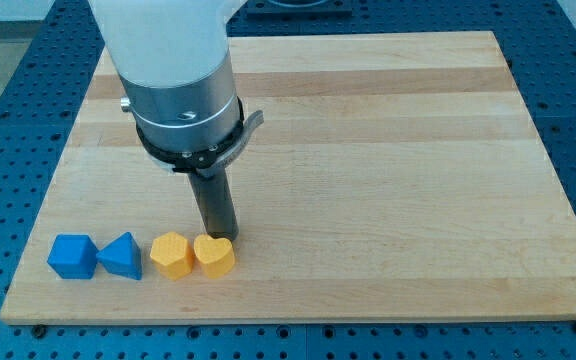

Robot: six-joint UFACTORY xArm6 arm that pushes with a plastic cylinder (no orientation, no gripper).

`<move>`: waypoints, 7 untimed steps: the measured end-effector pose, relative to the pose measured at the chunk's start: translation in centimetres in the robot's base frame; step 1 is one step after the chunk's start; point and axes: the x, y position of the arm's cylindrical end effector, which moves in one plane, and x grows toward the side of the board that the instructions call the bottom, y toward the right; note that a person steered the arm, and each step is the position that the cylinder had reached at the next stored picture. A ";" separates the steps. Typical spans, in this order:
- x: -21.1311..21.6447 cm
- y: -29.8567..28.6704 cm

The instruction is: Slide the green star along with red star slightly down and right

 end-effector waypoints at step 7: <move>-19.4 -21.8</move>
